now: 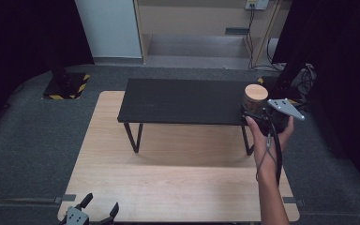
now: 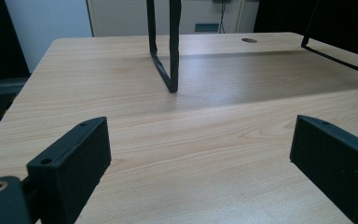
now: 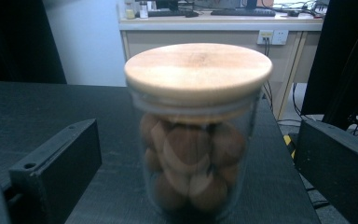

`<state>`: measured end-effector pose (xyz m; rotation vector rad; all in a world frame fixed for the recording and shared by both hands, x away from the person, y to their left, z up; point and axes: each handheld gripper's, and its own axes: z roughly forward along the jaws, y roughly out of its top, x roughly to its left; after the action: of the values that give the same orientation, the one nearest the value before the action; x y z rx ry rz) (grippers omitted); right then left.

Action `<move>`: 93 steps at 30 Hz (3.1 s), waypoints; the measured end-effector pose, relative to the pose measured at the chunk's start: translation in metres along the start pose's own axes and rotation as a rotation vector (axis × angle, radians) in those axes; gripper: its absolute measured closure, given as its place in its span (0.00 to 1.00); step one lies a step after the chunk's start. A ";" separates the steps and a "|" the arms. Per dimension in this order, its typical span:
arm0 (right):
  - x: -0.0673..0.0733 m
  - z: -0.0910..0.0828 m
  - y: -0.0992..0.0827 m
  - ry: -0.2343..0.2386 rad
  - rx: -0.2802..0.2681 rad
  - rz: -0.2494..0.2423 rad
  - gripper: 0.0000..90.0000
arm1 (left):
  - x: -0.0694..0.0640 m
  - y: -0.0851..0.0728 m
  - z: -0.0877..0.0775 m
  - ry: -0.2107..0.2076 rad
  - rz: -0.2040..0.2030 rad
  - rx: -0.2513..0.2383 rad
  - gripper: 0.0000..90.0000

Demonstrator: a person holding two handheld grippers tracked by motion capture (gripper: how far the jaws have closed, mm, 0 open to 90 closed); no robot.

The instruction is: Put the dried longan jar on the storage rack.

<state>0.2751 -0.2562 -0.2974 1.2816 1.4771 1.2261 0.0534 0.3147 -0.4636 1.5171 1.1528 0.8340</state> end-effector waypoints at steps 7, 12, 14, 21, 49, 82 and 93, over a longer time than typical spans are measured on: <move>0.007 -0.028 -0.022 0.028 -0.027 -0.003 0.01 | 0.002 0.000 0.000 0.004 -0.002 -0.001 0.04; 0.012 -0.051 -0.044 0.049 -0.037 -0.006 0.01 | 0.002 -0.001 0.001 0.006 -0.001 0.004 0.04; 0.014 -0.062 -0.055 0.048 -0.040 0.001 0.01 | 0.003 -0.001 0.002 0.006 0.001 0.009 0.04; 0.017 -0.098 -0.107 0.048 -0.033 0.037 0.01 | 0.003 -0.001 0.006 0.009 0.011 0.013 0.04; 0.020 -0.141 -0.198 -0.019 -0.072 0.083 0.02 | 0.012 0.004 0.021 0.033 0.041 0.004 0.04; 0.025 -0.147 -0.223 -0.011 -0.074 0.110 0.03 | 0.014 0.017 0.035 0.027 0.056 0.017 0.04; 0.024 -0.146 -0.224 -0.004 -0.073 0.120 0.03 | 0.014 0.016 0.034 0.036 0.058 0.017 0.04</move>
<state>0.0849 -0.2579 -0.4870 1.3383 1.3564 1.3427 0.0929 0.3173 -0.4568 1.5613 1.1488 0.8961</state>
